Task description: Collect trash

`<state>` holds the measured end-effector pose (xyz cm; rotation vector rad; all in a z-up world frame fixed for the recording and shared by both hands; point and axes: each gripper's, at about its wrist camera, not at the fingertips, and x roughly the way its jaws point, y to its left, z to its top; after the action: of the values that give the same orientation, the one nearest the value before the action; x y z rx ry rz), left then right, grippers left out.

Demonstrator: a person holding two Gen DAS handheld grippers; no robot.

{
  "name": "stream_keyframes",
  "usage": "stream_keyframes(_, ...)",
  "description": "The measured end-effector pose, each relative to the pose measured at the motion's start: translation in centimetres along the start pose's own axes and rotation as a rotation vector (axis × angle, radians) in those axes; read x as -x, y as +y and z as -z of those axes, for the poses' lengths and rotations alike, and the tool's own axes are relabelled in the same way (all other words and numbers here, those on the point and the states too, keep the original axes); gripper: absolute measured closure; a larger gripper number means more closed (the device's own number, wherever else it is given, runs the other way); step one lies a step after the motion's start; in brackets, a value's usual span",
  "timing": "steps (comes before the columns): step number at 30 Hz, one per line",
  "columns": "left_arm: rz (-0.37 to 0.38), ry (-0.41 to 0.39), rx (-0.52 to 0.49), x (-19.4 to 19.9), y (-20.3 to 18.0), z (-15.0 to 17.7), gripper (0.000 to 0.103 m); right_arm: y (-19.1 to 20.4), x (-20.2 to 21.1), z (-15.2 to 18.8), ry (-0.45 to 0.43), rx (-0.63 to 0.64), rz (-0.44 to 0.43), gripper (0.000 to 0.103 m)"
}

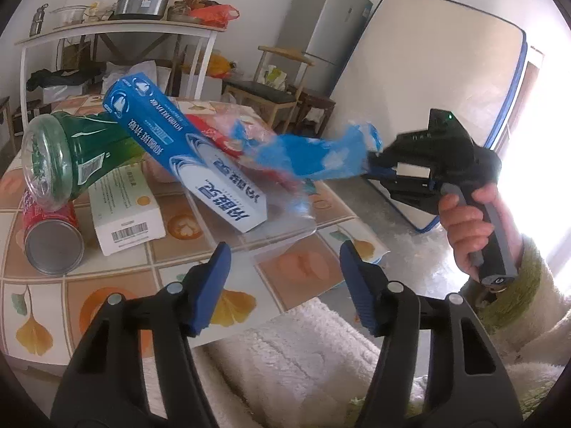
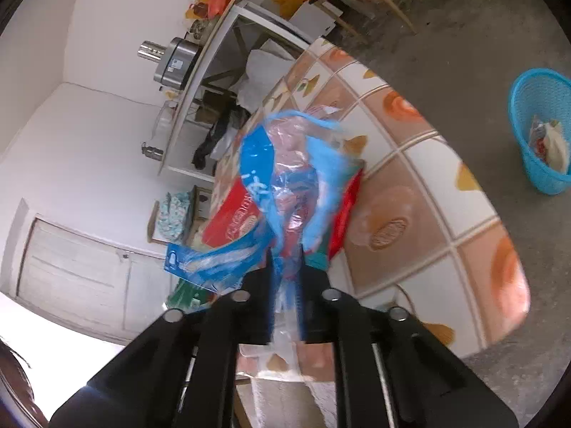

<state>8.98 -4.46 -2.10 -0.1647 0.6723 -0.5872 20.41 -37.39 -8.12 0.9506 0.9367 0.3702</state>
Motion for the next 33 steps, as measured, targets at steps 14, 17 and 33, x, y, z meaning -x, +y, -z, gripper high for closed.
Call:
stream_keyframes(14,0.149,0.030,-0.032,-0.8,-3.9,-0.5,0.068,-5.0,8.8,2.9,0.076,0.045,0.146,0.099)
stream_keyframes(17,0.176,0.092,-0.039,-3.1,-5.0,-0.3,0.076,-6.6,9.8,3.4,0.073,0.017,0.148,0.099)
stream_keyframes(33,0.152,0.388,0.000,-13.3,-5.0,2.7,0.098,-4.2,2.0,3.1,0.217,0.055,-0.013,0.099)
